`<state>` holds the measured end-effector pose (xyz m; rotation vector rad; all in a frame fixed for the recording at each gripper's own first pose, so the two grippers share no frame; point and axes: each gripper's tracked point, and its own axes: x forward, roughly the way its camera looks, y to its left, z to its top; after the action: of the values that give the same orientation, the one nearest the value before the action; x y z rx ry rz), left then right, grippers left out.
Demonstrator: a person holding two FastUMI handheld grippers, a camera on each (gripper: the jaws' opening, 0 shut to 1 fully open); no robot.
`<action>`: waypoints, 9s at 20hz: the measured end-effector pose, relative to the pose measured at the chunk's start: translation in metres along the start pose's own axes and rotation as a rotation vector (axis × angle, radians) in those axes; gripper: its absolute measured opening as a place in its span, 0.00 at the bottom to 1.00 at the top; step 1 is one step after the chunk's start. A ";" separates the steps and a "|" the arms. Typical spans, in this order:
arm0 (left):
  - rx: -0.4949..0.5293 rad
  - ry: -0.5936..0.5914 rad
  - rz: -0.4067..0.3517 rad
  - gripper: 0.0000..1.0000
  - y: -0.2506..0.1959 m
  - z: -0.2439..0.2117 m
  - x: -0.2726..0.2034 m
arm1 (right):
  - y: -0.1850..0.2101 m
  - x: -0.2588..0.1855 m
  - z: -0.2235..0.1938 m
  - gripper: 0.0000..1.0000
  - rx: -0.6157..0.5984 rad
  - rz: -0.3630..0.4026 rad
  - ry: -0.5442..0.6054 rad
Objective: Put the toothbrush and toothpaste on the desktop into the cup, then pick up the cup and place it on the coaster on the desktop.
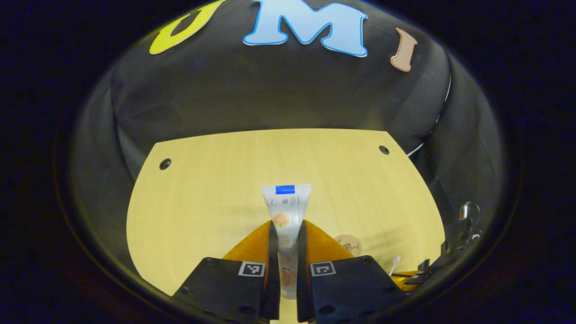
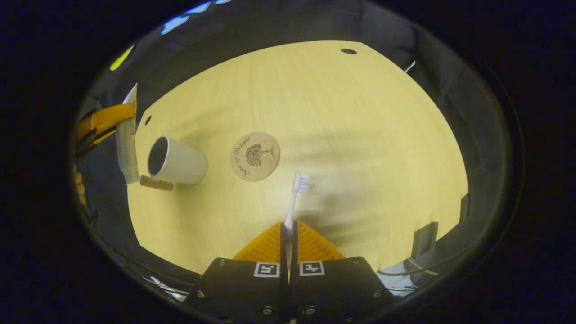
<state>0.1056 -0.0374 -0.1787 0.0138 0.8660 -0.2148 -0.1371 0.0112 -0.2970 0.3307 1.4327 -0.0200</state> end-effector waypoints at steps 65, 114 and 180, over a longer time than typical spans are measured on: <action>-0.015 -0.219 0.290 0.70 0.211 -0.113 -0.151 | 0.213 0.003 0.168 0.02 -0.148 0.202 -0.621; 0.768 0.472 -0.378 0.71 0.100 -0.185 0.003 | -0.024 -0.035 0.093 0.51 0.085 -0.090 -0.661; 0.338 -0.098 -0.034 0.35 0.060 -0.076 -0.081 | 0.002 -0.079 0.123 0.51 -0.199 0.153 -0.701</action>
<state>0.0093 0.0435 -0.1716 0.3014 0.7251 -0.3889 -0.0297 -0.0300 -0.2074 0.2339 0.7055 0.1205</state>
